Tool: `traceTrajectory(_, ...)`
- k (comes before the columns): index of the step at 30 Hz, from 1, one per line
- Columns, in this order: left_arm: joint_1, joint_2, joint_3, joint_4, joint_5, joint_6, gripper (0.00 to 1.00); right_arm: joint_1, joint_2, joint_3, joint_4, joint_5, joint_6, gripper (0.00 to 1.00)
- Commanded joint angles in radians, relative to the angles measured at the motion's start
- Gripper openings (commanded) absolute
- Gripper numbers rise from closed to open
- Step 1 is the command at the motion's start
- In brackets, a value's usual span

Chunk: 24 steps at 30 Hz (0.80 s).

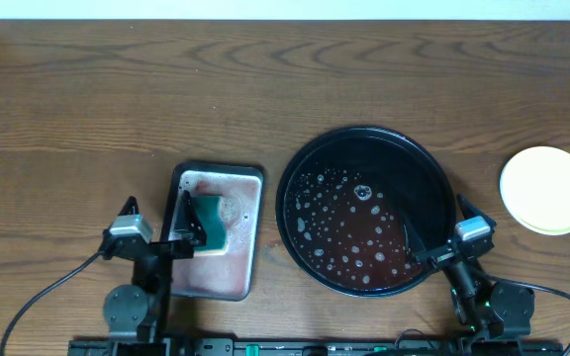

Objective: Clean dirty plates on tray and stack at the side

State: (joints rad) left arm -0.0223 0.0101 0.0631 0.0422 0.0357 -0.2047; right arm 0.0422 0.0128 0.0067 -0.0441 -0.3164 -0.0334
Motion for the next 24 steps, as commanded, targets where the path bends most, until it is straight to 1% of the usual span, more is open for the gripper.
traceTrajectory(1, 0.002, -0.008, -0.060, 0.018, 0.010, 0.013, 0.98, -0.010, -0.003, -0.001, -0.005, 0.006, 0.010, 0.99)
traceTrajectory(10, -0.003, -0.008, -0.059, -0.013, 0.005, 0.013, 0.98, -0.010, -0.003, -0.001, -0.005, 0.006, 0.010, 0.99)
traceTrajectory(15, -0.002, -0.008, -0.059, -0.106, 0.005, 0.013, 0.98, -0.010, -0.003, -0.001, -0.005, 0.006, 0.010, 0.99)
traceTrajectory(24, -0.002, 0.015, -0.059, -0.109, 0.005, 0.013, 0.98, -0.010, -0.003, -0.001, -0.005, 0.006, 0.010, 0.99)
